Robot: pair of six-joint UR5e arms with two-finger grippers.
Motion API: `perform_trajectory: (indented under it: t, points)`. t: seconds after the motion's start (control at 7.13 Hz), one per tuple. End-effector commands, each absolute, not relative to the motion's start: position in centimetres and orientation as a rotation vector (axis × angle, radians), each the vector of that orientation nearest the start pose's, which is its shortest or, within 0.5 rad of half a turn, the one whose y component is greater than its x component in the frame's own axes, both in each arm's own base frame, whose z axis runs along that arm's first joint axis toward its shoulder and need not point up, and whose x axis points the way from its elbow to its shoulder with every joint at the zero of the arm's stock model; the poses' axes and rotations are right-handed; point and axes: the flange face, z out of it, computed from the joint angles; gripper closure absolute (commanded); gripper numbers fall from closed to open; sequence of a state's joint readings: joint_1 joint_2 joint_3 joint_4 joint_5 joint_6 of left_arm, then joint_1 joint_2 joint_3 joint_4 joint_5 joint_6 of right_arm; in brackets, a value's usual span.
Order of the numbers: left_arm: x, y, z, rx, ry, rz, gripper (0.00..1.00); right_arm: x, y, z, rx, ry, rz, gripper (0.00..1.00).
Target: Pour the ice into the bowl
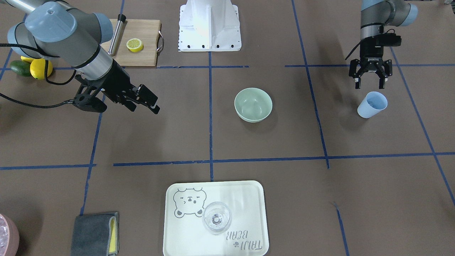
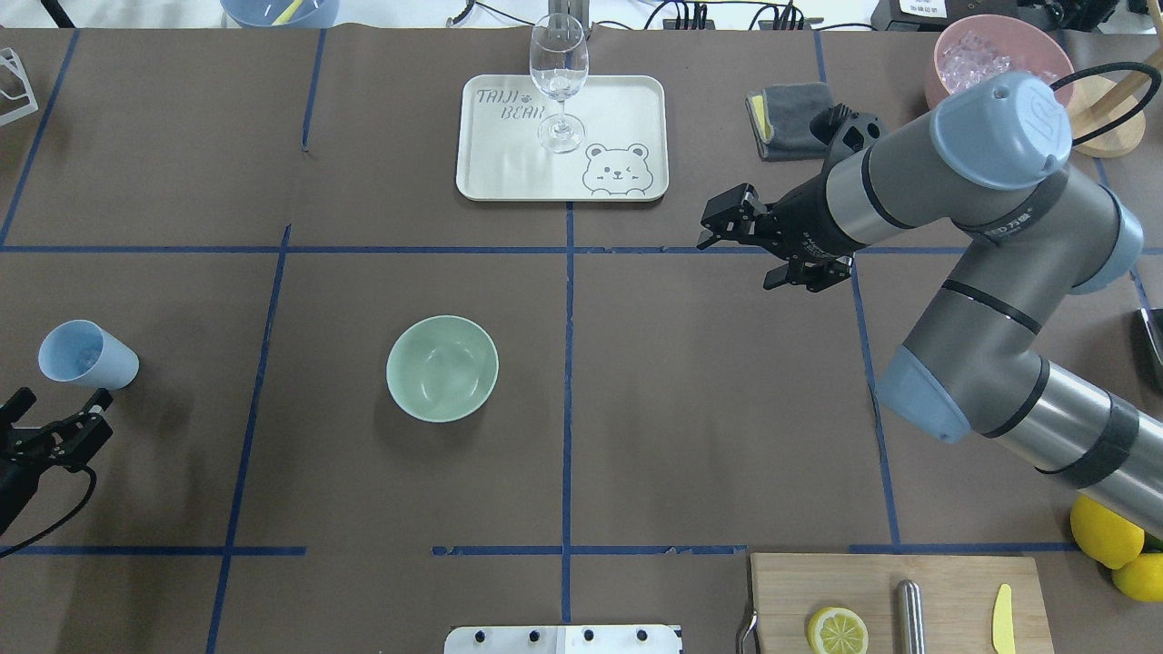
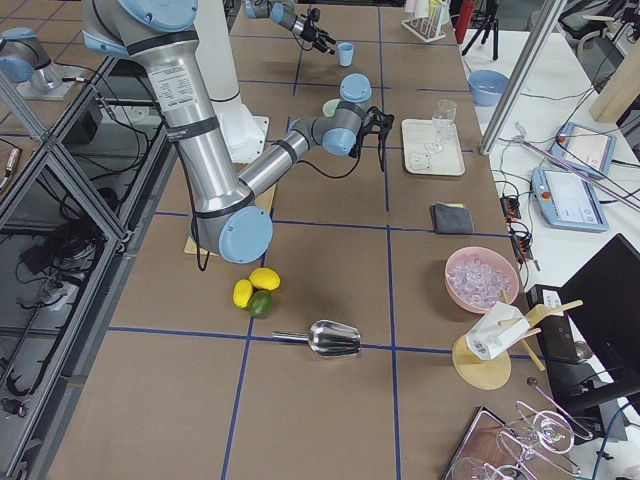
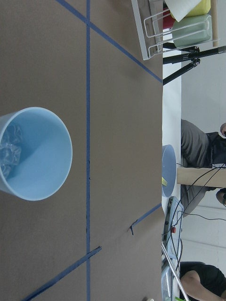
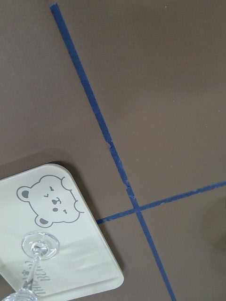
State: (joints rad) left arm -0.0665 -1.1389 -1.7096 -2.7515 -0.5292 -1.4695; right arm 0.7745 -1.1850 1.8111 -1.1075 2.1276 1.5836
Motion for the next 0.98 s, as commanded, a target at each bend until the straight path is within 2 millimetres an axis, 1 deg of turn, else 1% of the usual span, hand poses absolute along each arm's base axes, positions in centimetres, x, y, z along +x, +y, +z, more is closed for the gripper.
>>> perform_trajectory:
  t: [0.0,0.14,0.28,0.42,0.56,0.84]
  points:
    - [30.5,-24.1,62.6,1.080,0.706,-0.474,0.00,-37.1,-47.6,27.9,-0.072,-1.171,0.393,0.00]
    - [29.9,-24.3,64.0,1.125,0.665,-0.473,0.00,-37.1,-47.6,28.0,-0.072,-1.169,0.394,0.00]
    - [29.9,-24.4,64.5,1.174,0.642,-0.485,0.00,-37.1,-47.6,28.0,-0.072,-1.169,0.394,0.00]
    - [31.4,-24.6,64.9,1.205,0.634,-0.499,0.00,-37.1,-47.6,28.0,-0.070,-1.170,0.394,0.00]
    - [32.7,-24.7,65.0,1.216,0.635,-0.504,0.00,-37.0,-47.5,28.4,-0.074,-1.164,0.397,0.00]
    - [33.3,-24.7,65.1,1.219,0.633,-0.501,0.00,-37.0,-47.5,28.6,-0.075,-1.161,0.399,0.00]
